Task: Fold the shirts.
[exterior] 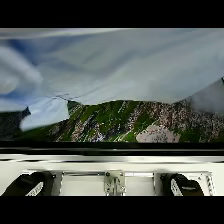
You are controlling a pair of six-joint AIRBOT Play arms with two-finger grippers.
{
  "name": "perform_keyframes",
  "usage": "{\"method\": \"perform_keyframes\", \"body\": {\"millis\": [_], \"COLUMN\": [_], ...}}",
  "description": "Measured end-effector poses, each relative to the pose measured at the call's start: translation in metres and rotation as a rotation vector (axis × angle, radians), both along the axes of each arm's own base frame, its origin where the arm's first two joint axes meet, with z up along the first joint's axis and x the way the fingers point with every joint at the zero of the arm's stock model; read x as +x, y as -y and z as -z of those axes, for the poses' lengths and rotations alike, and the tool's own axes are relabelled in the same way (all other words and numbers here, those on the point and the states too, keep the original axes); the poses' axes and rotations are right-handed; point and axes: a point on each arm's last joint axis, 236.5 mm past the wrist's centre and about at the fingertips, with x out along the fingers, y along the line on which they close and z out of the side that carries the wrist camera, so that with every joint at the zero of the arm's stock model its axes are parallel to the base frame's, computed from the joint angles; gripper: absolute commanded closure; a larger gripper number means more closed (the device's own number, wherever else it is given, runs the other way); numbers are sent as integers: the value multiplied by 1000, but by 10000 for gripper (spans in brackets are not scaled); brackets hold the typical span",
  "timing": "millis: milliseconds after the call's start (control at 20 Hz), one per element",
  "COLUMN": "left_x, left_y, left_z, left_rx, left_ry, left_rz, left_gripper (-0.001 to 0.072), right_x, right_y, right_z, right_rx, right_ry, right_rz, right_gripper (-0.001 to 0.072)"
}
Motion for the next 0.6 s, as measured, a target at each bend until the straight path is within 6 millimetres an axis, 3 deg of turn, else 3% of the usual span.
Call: {"method": "perform_keyframes", "body": {"millis": [100,250,450,600], "left_x": [-8,3,44,83], "left_y": [-4,-9,-13,-10], "left_z": [12,51,141,240], "left_rx": [0,32,121,220], "left_ry": [-47,-187,-472,-744], "left_rz": [-4,-37,-105,-140], "left_gripper": [669,669,670,671], "right_x": [-5,6,42,78], "right_y": [5,10,16,21], "right_z": [16,65,158,248], "right_rx": [2,6,24,52], "right_ry": [-80,-298,-660,-929], "right_rz": [23,37,39,44], "right_gripper": [653,652,652,653]}}
